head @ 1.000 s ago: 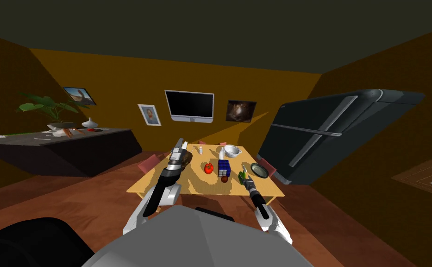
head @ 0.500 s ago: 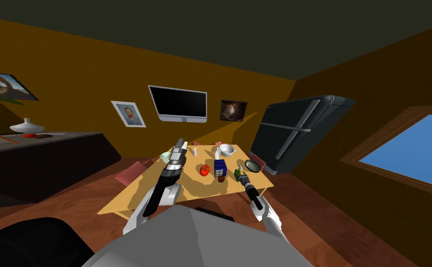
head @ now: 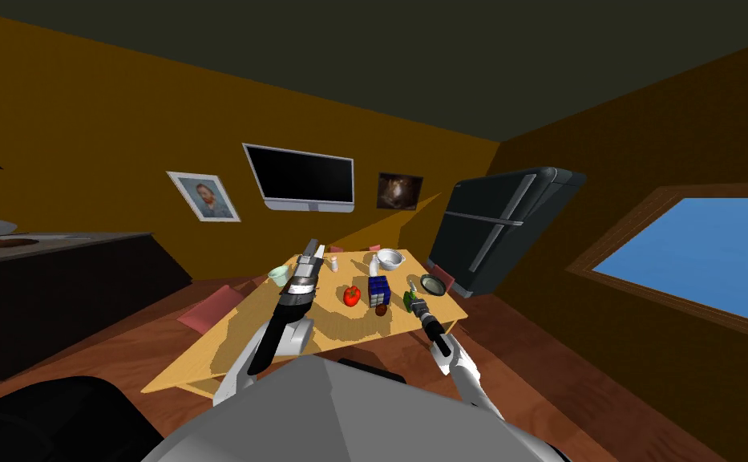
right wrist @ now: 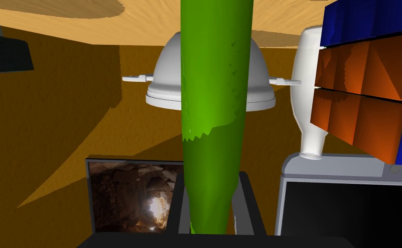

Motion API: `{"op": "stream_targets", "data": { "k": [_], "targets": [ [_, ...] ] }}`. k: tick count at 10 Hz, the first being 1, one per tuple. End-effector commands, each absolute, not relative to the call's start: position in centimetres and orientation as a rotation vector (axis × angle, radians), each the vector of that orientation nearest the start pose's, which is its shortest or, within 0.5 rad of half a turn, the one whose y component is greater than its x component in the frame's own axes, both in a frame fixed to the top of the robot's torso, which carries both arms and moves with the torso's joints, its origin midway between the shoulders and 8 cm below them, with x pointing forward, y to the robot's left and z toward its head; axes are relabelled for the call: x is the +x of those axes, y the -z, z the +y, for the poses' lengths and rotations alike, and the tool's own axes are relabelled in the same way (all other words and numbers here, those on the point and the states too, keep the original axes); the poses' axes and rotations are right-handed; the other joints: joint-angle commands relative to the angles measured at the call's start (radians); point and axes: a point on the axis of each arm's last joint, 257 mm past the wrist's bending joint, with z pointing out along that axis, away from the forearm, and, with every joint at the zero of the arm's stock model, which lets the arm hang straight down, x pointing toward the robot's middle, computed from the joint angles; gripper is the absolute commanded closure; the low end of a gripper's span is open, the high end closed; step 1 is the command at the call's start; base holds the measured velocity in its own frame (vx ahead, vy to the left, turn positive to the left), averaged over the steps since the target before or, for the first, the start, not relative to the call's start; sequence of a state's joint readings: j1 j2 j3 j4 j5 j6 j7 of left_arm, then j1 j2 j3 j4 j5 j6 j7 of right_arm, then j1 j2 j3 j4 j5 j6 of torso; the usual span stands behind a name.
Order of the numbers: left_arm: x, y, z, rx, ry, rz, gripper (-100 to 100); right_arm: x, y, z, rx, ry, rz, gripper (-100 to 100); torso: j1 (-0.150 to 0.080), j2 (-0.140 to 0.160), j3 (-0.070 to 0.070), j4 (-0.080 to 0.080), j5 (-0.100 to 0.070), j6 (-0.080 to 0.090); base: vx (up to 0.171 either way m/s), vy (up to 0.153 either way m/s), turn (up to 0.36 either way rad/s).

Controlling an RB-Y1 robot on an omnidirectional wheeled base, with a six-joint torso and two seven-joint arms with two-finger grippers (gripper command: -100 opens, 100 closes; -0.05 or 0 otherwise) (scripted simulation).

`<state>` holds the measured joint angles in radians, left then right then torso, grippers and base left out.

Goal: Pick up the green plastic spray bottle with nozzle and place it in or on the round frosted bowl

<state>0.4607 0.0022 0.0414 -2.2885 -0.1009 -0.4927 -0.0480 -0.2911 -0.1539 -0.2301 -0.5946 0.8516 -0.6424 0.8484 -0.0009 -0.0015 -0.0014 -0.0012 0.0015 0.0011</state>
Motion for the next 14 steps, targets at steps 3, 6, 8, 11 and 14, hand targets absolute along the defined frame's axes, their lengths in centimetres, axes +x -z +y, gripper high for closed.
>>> {"op": "stream_targets", "data": {
  "k": [3,6,8,11,14],
  "targets": [
    [34.6,-3.9,27.6,-0.542,1.172,0.654,0,52.3,41.3,-23.6,-0.272,-0.207,1.783,100,0.001,-0.001,-0.001,-0.001,0.001,0.001,0.001,0.000,0.006],
    [34.6,-3.9,27.6,-0.542,1.172,0.654,0,51.0,42.0,-26.3,-0.208,-0.153,1.805,100,0.001,-0.002,-0.002,-0.002,0.000,-0.001,-0.011,-0.014,0.196],
    [34.6,-3.9,27.6,-0.542,1.172,0.654,0,50.0,42.4,-27.9,-0.167,-0.125,1.814,100,-0.003,-0.003,-0.004,-0.005,-0.002,0.000,-0.023,-0.034,0.222],
    [34.6,-3.9,27.6,-0.542,1.172,0.654,0,48.8,42.4,-29.7,-0.129,-0.090,1.812,100,-0.005,-0.004,-0.007,-0.009,-0.003,0.002,-0.021,-0.018,0.179],
    [34.6,-3.9,27.6,-0.542,1.172,0.654,0,46.5,42.9,-32.7,-0.051,-0.037,1.829,100,-0.009,-0.004,-0.008,-0.012,-0.005,0.003,-0.021,-0.025,0.213]
  ]
}}
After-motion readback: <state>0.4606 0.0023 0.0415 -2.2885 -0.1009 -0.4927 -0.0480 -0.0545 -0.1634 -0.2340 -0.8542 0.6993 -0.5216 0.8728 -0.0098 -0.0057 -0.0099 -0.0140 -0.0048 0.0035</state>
